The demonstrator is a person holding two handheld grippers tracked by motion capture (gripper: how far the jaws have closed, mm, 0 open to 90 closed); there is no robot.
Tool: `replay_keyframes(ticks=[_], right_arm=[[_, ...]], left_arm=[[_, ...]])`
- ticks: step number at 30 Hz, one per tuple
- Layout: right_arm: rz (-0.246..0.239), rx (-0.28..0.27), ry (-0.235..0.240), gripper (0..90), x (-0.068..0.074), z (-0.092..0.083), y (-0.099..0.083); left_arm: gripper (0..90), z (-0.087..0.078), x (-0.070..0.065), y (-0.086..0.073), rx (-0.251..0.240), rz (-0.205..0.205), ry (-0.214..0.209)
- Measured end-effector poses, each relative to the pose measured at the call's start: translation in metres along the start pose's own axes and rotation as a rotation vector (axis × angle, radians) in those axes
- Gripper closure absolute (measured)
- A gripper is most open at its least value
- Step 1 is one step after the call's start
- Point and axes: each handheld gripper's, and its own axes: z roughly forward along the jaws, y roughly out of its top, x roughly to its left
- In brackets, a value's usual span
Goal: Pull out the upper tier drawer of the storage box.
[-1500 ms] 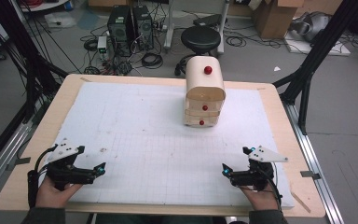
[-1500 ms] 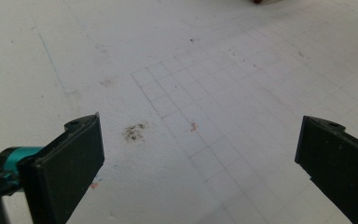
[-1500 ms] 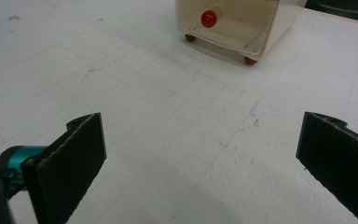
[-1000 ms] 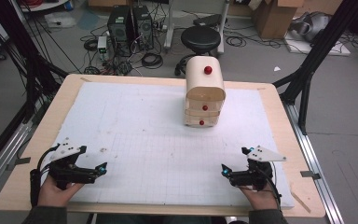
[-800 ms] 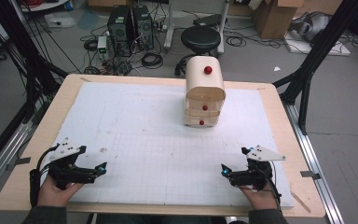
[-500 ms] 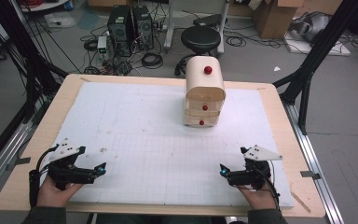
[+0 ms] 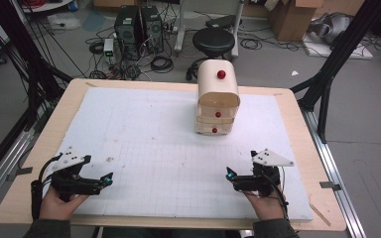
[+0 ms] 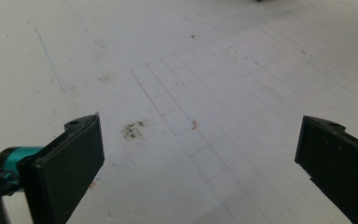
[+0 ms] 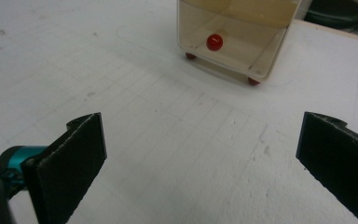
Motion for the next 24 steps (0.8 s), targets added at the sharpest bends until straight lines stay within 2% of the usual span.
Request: replay_keyframes(ticks=[5,12,13,15,16,19,24], right_arm=[[-0.004,-0.041,-0.021,0.1,0.010,0.004,0.005],[0.007,-0.056,-0.027,0.1,0.018,0.012,0.019],[0.016,-0.074,-0.047,0.1,0.020,0.015,0.024],[0.023,-0.077,-0.052,0.1,0.021,0.016,0.026],[0.034,-0.084,-0.077,0.1,0.022,0.018,0.028],[0.066,-0.102,-0.110,0.1,0.024,0.024,0.033],[0.075,-0.113,-0.109,0.1,0.023,0.034,0.036]], left_arm=[[1.7,-0.001,0.000,0.000,-0.004,0.000,0.004],[1.7,-0.002,0.001,0.001,-0.007,-0.002,0.010],[1.7,-0.003,0.002,0.001,-0.009,-0.002,0.012],[1.7,-0.003,0.002,0.001,-0.011,-0.007,0.011],[1.7,-0.003,0.002,0.000,-0.012,-0.007,0.011],[1.7,-0.004,0.002,0.000,-0.013,-0.003,0.006],[1.7,-0.003,0.001,0.001,-0.011,-0.002,0.007]])
